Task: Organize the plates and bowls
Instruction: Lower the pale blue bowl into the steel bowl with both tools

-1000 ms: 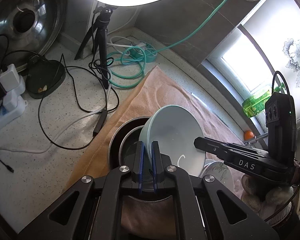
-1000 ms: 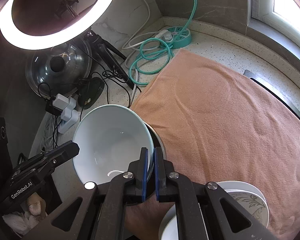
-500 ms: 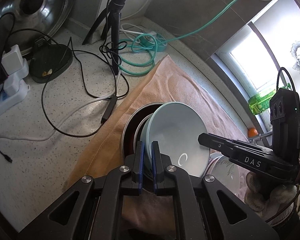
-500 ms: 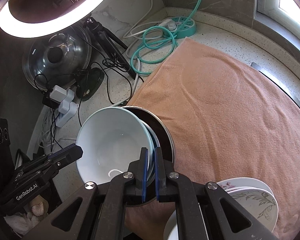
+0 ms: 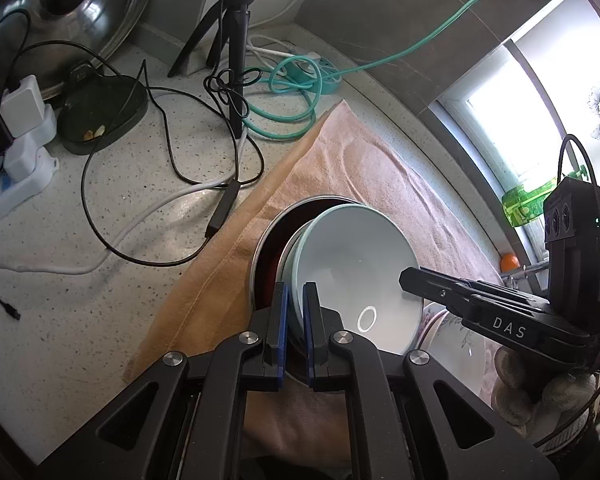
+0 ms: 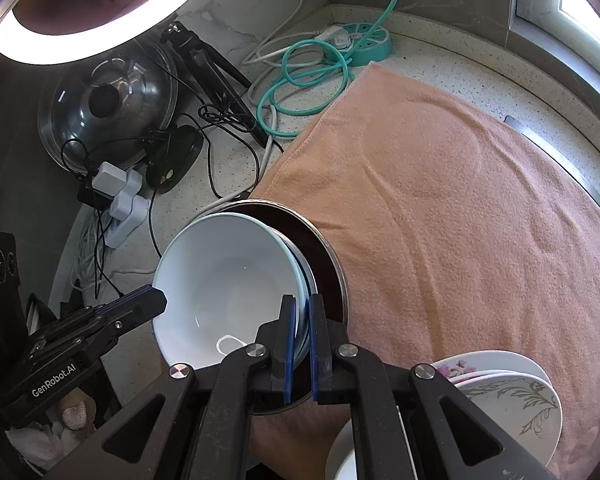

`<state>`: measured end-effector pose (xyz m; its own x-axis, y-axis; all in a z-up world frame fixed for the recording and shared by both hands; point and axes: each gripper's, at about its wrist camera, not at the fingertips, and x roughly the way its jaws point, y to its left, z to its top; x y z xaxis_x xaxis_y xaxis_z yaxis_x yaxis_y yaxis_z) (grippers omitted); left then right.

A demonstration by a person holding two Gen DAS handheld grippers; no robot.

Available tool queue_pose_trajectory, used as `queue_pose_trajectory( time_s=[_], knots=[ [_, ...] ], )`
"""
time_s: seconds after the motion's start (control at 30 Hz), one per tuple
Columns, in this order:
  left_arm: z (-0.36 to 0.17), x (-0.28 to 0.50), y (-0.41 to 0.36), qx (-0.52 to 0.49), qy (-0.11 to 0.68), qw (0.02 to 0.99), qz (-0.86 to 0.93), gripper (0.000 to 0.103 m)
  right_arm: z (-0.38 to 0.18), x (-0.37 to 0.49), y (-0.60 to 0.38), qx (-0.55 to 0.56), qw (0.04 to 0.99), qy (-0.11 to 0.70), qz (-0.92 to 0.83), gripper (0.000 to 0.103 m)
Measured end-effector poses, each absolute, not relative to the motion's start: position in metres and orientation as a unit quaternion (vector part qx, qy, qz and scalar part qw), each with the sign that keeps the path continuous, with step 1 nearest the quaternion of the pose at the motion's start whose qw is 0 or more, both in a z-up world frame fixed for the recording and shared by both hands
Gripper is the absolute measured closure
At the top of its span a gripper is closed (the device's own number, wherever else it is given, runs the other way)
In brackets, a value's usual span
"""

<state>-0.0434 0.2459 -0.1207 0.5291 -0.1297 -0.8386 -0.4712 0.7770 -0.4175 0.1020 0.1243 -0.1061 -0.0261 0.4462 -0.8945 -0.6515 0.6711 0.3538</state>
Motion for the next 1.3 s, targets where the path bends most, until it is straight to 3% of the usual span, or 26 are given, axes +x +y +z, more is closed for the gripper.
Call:
queue_pose_trajectory(
  time_s=[1.1,1.3],
  knots=[
    [-0.1206,-0.0411,0.2405,-0.279,0.477,0.825,0.118,0.096,-0.1001,0.0986,0.1263,-0.106,0.702,0.580,0.400,0.096],
    [-0.1180,-0.0432,0.2423,-0.279,0.473,0.827,0.119,0.094,-0.0971,0.1036,0.1205,-0.096,0.706,0.578,0.398,0.091]
  ],
)
